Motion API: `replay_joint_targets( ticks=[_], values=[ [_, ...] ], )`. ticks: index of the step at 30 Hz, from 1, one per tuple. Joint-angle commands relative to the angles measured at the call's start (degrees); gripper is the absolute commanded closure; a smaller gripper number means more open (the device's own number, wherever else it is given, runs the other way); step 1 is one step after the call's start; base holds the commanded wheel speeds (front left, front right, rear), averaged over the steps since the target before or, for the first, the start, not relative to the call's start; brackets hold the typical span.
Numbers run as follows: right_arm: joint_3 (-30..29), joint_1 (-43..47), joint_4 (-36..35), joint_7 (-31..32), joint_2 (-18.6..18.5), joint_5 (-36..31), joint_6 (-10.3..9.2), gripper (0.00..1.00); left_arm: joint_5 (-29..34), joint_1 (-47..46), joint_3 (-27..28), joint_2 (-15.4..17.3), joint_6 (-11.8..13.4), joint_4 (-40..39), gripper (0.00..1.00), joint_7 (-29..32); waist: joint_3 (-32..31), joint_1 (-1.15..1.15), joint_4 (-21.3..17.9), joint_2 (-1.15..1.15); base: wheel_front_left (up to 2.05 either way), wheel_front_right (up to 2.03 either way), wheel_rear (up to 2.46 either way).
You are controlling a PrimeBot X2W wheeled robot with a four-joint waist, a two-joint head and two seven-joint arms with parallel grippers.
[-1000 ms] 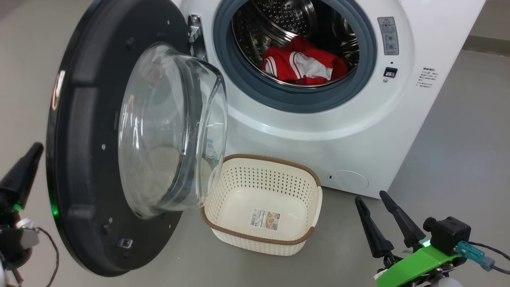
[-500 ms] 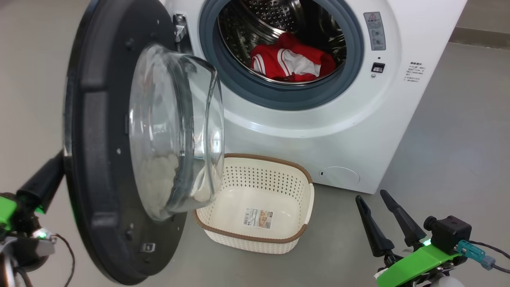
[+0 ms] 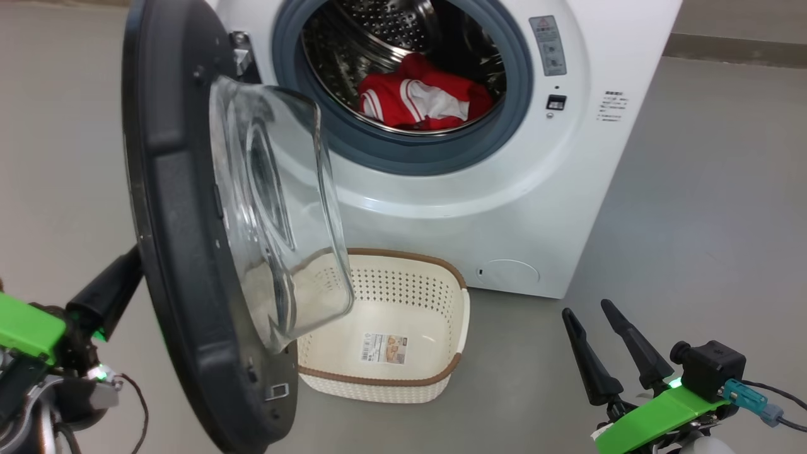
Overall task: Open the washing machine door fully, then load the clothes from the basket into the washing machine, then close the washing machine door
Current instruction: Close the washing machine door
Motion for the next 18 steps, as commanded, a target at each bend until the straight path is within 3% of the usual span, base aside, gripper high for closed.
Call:
replay_joint_targets(
  ticks=[1, 18],
  values=[
    [1.0, -2.4, -1.4, -0.3, -0.2, 0.1, 0.09, 0.0, -0.2, -2.6, 0.4, 0.6, 0.2, -2.0, 1.0, 0.9, 0.3, 0.0, -1.2, 0.0, 0.0, 0.0, 0.0],
    [1.2, -2.9, -1.4, -0.3, -0.2, 0.0, 0.09, 0.0, -0.3, -5.0, -2.6, -1.6, 0.4, -1.9, 1.0, -0.7, 0.9, 0.0, -8.8, 0.0, 0.0, 0.0, 0.0]
  ],
)
